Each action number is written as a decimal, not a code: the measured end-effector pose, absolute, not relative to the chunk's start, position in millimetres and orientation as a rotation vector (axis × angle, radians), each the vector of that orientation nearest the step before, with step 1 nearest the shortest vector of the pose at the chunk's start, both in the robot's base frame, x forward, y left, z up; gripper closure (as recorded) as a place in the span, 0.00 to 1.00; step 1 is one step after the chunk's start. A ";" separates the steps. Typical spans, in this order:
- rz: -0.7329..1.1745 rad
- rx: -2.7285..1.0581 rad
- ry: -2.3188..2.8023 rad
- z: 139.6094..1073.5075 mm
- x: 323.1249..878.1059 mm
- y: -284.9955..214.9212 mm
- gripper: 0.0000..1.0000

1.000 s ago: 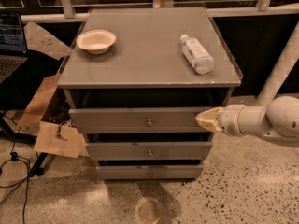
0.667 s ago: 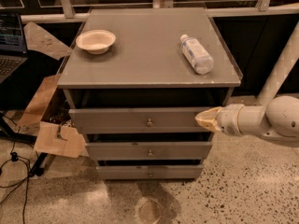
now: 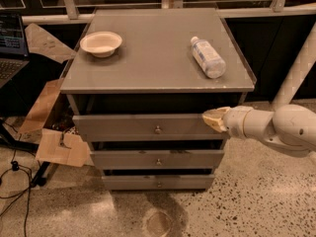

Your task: Open top drawer

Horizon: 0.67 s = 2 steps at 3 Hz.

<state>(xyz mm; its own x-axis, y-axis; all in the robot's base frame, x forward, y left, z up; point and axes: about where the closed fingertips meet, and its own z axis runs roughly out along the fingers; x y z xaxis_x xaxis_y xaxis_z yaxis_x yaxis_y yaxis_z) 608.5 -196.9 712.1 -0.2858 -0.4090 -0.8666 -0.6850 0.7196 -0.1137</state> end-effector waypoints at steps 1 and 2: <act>0.334 -0.801 1.908 711.4 627.5 -195.7 1.00; 0.306 -0.758 1.938 698.9 649.4 -199.3 1.00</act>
Offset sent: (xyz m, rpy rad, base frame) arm 0.0634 -0.0136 -0.0268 0.0028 0.0111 -0.1393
